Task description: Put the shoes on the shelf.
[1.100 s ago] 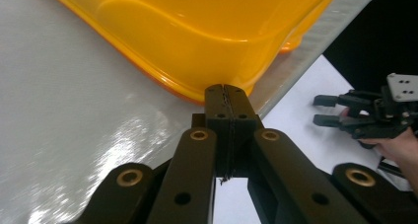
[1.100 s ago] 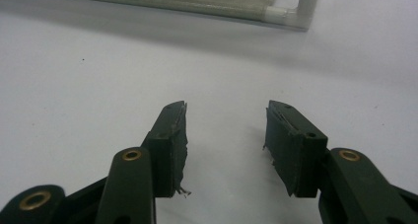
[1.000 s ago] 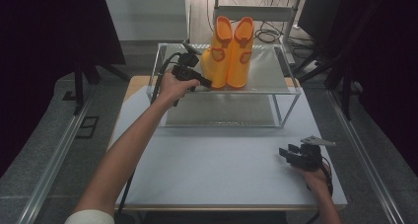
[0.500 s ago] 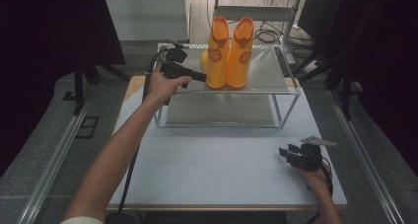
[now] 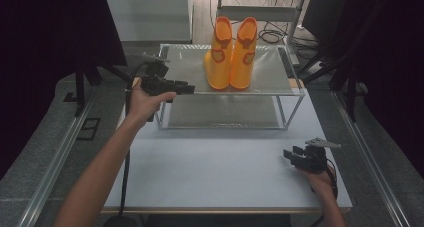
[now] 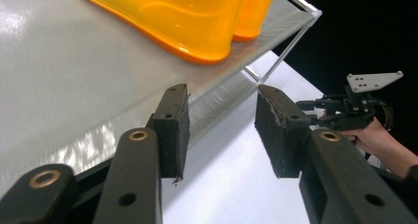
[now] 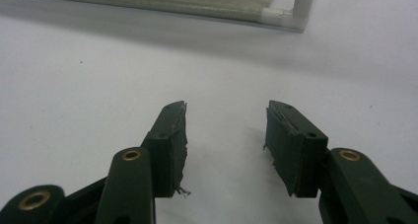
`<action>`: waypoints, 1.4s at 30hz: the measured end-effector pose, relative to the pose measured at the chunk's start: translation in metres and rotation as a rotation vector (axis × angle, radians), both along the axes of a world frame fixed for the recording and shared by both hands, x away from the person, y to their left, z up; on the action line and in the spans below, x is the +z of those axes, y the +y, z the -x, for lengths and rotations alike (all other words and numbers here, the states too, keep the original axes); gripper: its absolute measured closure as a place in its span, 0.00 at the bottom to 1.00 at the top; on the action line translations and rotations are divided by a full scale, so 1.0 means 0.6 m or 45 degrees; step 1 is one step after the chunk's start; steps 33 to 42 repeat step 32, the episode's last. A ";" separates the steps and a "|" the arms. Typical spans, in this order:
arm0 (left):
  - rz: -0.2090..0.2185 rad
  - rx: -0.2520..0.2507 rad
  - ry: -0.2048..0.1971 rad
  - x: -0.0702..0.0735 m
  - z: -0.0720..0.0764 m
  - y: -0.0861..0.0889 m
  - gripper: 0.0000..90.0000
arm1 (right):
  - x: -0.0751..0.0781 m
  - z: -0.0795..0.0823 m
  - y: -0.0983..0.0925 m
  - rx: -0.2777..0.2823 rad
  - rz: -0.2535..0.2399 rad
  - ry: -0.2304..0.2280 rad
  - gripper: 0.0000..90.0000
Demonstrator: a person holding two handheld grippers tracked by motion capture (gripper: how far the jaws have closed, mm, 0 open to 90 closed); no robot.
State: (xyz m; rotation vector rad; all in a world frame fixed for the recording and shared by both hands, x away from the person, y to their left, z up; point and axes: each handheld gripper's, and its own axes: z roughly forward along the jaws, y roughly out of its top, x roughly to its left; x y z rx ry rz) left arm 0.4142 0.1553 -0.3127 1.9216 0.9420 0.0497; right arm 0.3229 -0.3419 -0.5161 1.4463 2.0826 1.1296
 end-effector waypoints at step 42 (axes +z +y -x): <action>-0.013 -0.007 -0.027 -0.115 0.112 0.050 0.54 | 0.000 0.000 0.001 -0.003 0.004 0.004 0.55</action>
